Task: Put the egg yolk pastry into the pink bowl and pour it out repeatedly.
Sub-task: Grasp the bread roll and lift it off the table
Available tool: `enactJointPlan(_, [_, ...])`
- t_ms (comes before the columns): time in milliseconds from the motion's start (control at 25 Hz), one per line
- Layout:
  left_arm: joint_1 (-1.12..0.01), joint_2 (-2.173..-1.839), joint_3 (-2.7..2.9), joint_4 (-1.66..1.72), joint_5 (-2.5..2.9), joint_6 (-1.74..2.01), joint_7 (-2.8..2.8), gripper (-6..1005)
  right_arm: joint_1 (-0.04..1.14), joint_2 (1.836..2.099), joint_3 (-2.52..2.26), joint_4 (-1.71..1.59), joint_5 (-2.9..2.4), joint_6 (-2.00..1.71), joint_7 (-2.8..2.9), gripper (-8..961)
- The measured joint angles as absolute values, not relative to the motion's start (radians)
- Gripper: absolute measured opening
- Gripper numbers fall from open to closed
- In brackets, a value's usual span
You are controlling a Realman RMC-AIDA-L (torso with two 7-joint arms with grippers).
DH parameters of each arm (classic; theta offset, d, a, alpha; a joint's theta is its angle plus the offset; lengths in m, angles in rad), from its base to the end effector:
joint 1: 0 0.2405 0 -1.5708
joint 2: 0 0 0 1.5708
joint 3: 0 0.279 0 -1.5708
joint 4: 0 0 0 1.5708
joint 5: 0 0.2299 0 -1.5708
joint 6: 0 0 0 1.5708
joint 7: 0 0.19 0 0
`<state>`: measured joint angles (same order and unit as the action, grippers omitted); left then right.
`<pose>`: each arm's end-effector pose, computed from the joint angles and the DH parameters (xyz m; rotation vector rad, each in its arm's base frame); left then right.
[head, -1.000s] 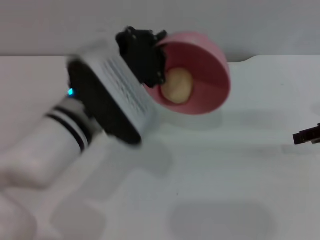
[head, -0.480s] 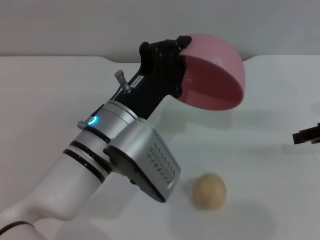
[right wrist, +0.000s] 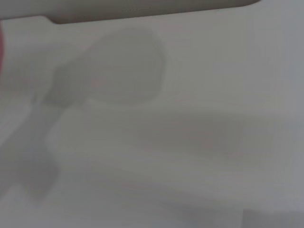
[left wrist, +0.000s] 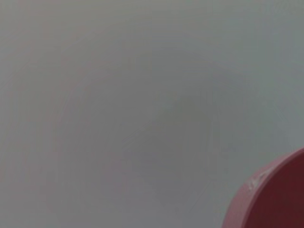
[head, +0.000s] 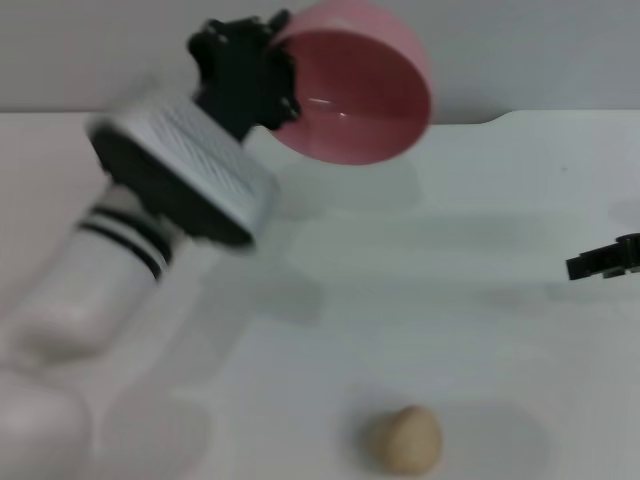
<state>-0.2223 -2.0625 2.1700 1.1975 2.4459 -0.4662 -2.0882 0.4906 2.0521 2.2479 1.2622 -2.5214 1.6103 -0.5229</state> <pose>-0.1518 0.4012 -0.0882 -1.8381 0.2496 -0.3237 0.3000 0.3844 0.0273 -2.2138 1.5828 -0.0612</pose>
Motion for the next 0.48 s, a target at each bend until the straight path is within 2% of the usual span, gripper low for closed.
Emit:
enactJointPlan(200, [-0.3,-2.062,1.902,1.269,2.394,0.078,-2.273,0,0.538,2.057,2.246,1.2,-2.499,1.609,-0.559,469])
enactJointPlan(280, [-0.397,-2.062,1.746,1.232,2.384,0.38,-2.355,-1,0.552,2.059,2.245,1.187,-2.496,1.609,-0.581,467])
enactJointPlan(480, [-0.512,-2.062,1.526,1.161,2.381,0.693,-2.438,-1,0.571,2.063,2.218,1.176,-2.468,1.6,-0.601,463])
